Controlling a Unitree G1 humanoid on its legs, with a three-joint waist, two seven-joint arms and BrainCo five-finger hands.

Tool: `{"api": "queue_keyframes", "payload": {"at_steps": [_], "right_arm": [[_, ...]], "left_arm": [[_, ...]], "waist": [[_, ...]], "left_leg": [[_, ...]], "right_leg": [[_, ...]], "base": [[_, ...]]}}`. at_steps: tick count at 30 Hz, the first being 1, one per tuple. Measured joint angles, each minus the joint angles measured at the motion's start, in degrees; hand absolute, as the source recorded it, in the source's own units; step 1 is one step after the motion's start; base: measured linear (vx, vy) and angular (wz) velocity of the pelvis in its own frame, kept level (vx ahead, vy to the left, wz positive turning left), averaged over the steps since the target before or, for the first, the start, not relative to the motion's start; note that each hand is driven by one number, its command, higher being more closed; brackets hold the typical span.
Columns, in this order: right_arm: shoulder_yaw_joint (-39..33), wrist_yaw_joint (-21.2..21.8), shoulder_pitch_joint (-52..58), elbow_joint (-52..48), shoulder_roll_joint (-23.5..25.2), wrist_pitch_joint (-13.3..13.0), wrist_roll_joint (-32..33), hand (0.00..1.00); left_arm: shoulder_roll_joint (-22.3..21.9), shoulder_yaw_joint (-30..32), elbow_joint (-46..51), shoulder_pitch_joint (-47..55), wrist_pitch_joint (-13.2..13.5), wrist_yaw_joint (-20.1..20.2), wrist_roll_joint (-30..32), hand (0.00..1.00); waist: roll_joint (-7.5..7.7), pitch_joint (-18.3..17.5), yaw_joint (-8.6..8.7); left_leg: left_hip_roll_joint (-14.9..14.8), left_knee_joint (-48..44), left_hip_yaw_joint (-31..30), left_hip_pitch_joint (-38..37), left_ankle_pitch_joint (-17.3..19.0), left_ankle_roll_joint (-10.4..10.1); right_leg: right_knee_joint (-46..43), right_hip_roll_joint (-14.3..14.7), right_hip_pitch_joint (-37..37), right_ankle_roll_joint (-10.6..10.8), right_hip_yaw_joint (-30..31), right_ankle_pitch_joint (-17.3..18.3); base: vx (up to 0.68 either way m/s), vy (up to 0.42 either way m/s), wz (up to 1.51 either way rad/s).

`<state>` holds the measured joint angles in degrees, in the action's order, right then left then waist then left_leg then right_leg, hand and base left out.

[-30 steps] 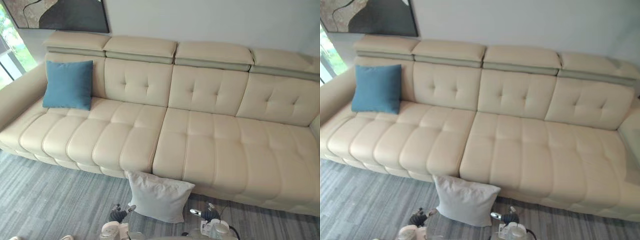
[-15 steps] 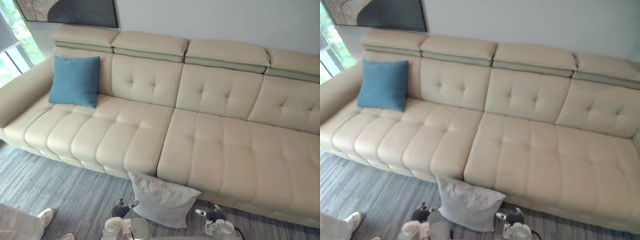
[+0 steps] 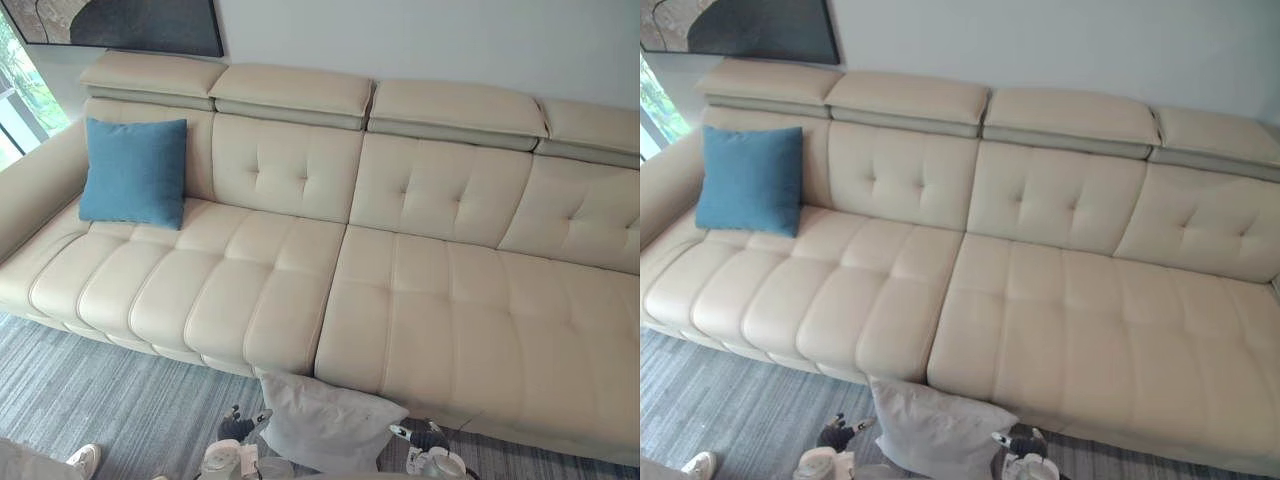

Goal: Pick up cushions and gather them together orderly.

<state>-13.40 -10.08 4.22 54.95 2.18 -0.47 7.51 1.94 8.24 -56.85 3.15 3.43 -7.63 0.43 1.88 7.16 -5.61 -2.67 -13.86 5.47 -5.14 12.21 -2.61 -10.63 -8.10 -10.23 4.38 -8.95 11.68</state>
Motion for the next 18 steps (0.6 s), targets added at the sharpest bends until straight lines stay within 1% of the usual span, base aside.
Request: {"api": "queue_keyframes", "payload": {"at_steps": [3, 6, 9, 10, 11, 12, 13, 14, 15, 16, 18], "right_arm": [[-1.0, 0.0, 0.4, 0.0, -0.1, -0.1, 0.7, 0.00], [-2.2, -0.2, 0.5, 0.0, -0.1, -0.1, 1.5, 0.00], [-2.6, -0.8, 0.2, -0.2, 0.0, -0.2, 1.7, 0.00], [-3.2, -1.1, -0.7, -0.2, 0.0, -0.3, 1.7, 0.00], [-4.0, -1.4, -1.4, -0.4, -0.2, -0.4, 1.9, 0.00], [-4.0, -1.8, -2.5, -1.1, -0.5, -0.5, 2.3, 0.00], [-4.0, -2.0, -2.7, -1.9, -0.4, -0.5, 2.5, 0.00], [-3.8, -2.4, -3.2, -3.3, -0.3, -0.7, 2.7, 0.00], [-3.8, -2.5, -3.5, -4.7, -1.2, -0.9, 2.8, 0.00], [-3.8, -2.6, -3.8, -5.1, -1.7, -1.2, 2.9, 0.00], [-3.9, -3.6, -3.1, -7.0, -2.5, -1.3, 3.8, 0.00]], "left_arm": [[-0.4, 1.9, 0.1, 0.4, 0.0, -0.1, -0.9, 0.00], [-0.4, 2.3, 0.2, 0.5, 0.0, -0.6, -1.7, 0.00], [-0.5, 3.6, 1.4, 0.4, 0.0, -1.2, -1.8, 0.00], [-0.5, 3.7, 2.4, 0.1, 0.0, -1.3, -1.9, 0.00], [-0.5, 3.7, 3.3, -0.7, 0.0, -1.7, -2.2, 0.00], [-0.5, 3.8, 3.9, -2.7, 0.0, -2.4, -3.1, 0.00], [-0.3, 3.9, 4.1, -3.4, 0.0, -2.5, -3.4, 0.00], [0.2, 4.0, 4.6, -4.9, 0.0, -3.1, -4.3, 0.00], [-0.3, 4.5, 5.1, -6.0, 0.0, -3.8, -5.0, 0.00], [-0.7, 4.6, 5.8, -6.1, 0.0, -4.1, -5.3, 0.00], [-1.2, 4.6, 6.8, -6.6, 0.0, -4.6, -5.9, 0.00]], "waist": [[0.22, -0.3, -0.10], [0.35, -0.1, -0.37], [0.84, 0.8, -0.50], [1.02, 2.1, -0.70], [0.97, 3.8, -0.70], [0.90, 6.5, -0.80], [1.19, 7.6, -0.93], [2.71, 9.2, -0.87], [1.71, 10.3, -0.82], [0.99, 10.8, -0.83], [0.84, 11.6, -0.60]], "left_leg": [[-0.3, 1.2, -0.2, -0.6, -0.7, -0.1], [-0.7, 1.3, -0.4, -0.8, -1.1, -0.3], [-0.8, 0.8, -1.4, 1.1, -2.4, -0.6], [-0.9, 0.3, -1.4, 1.7, -2.8, -0.7], [-1.4, -1.9, -1.9, 3.9, -2.9, -0.7], [-1.9, -5.5, -3.1, 6.6, -2.9, -0.8], [-1.8, -7.2, -3.3, 8.1, -2.8, -0.8], [-1.3, -12.6, -3.2, 12.2, -2.3, -0.7], [-2.3, -17.6, -3.9, 15.6, -0.7, -0.8], [-3.0, -19.3, -4.2, 16.8, -0.2, -1.1], [-3.8, -20.9, -4.4, 17.9, -0.2, -1.1]], "right_leg": [[-0.2, 0.1, -0.1, 0.0, -0.1, -0.2], [-1.8, 0.1, 0.3, 0.0, -0.4, -0.2], [-6.4, -0.1, 3.3, 0.0, -1.4, -0.2], [-9.0, -0.2, 5.0, 0.0, -1.5, -0.2], [-13.7, -0.1, 8.2, -0.1, -1.6, -0.2], [-20.0, -0.6, 13.2, -0.2, -0.7, 1.9], [-20.5, -0.6, 14.5, -0.2, -0.3, 3.3], [-19.3, -0.9, 17.5, -0.8, 0.2, 1.9], [-21.7, -0.1, 19.0, -1.3, -0.1, 2.7], [-22.7, 0.7, 19.6, -1.3, -0.2, 2.7], [-24.7, 1.2, 21.1, -2.2, -0.4, 3.5]], "base": [[0.08, -0.039, 0.07], [0.05, -0.013, 0.06], [-0.01, -0.018, 0.17], [-0.03, -0.019, 0.22], [-0.08, -0.029, 0.24], [-0.12, -0.038, 0.21], [-0.17, -0.086, 0.22], [-0.16, -0.139, 0.11], [-0.13, -0.142, 0.01], [-0.11, -0.141, -0.17], [-0.10, -0.114, -0.11]]}}
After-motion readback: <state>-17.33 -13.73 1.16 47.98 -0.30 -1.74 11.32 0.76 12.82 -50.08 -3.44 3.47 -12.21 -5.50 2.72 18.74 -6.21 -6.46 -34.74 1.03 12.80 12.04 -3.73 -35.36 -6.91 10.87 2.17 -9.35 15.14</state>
